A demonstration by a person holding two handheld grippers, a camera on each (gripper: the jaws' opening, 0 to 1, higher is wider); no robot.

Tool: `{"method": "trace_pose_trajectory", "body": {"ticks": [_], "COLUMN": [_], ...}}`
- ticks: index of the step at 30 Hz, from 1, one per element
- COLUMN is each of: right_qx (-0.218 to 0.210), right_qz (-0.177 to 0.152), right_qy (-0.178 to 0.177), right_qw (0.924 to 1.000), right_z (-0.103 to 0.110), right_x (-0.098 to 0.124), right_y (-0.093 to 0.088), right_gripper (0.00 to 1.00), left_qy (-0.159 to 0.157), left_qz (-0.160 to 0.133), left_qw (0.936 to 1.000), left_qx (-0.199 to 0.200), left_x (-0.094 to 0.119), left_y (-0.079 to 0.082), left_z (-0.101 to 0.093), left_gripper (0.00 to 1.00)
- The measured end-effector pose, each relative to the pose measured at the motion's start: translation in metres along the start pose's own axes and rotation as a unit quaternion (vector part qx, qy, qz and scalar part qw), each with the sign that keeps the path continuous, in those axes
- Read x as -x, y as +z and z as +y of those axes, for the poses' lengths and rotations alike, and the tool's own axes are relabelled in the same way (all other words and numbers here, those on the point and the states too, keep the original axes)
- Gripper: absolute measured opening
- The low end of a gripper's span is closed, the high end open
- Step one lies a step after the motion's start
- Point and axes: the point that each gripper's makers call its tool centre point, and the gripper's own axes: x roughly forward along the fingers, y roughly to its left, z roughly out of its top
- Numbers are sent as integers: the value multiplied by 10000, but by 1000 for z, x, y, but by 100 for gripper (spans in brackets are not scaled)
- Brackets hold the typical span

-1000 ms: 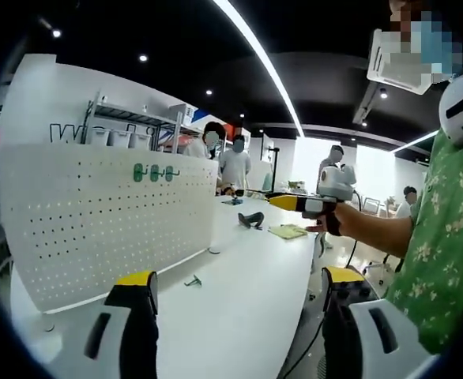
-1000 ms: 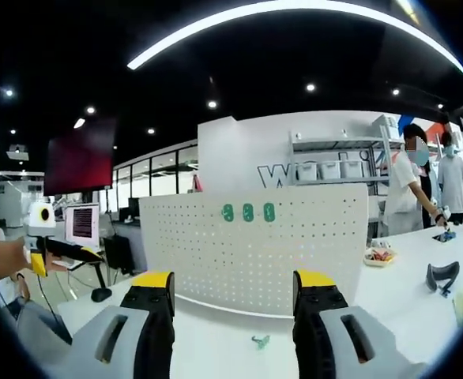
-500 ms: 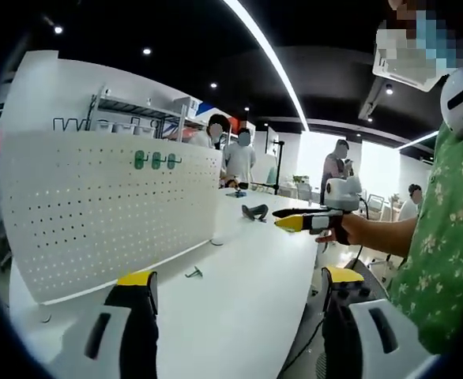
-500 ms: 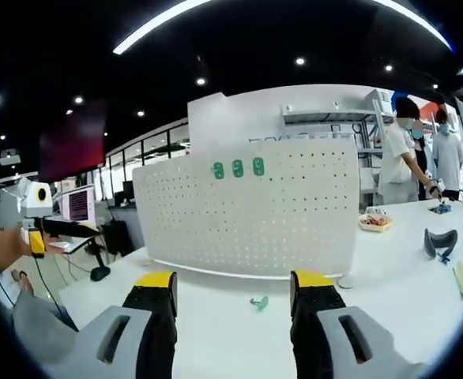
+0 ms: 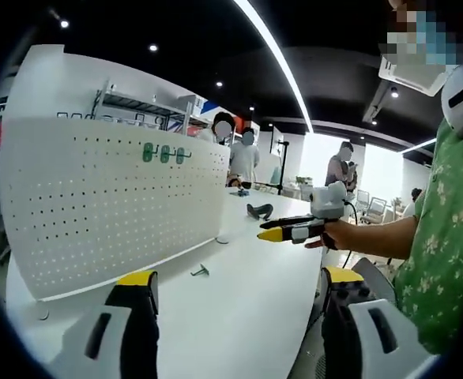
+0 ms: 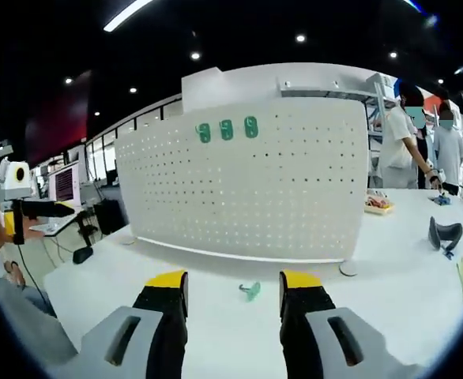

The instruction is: Insert the hook assembly into the mounting plate slot until the hook locks in place.

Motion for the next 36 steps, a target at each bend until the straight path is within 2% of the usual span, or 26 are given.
{"method": "trace_pose_trajectory", "body": {"ticks": [9, 15, 23, 36], "right_qx": [298, 434, 458, 104], "right_qz": [450, 658, 934, 1495], "right_qy": [-22, -24, 7, -142], "right_qw": [9985, 9969, 9946, 9886], "right_z": [-5, -8, -10, -20], "right_x": [-51, -78, -101, -130], "right_y": [-21, -31, -46, -85], "right_gripper": [40, 38, 36, 30], "left_qy": [-16, 15, 29, -20], "left_qz": [42, 76, 122, 271], "left_qw": [10000, 9999, 9998, 9996], "left_qx": [60, 88, 121, 90], "left_x": [-3, -3, -6, -16], "left_y": [-5, -8, -10, -14], "left_z": [5, 9, 15, 20], "left_gripper": [87, 87, 87, 86]}}
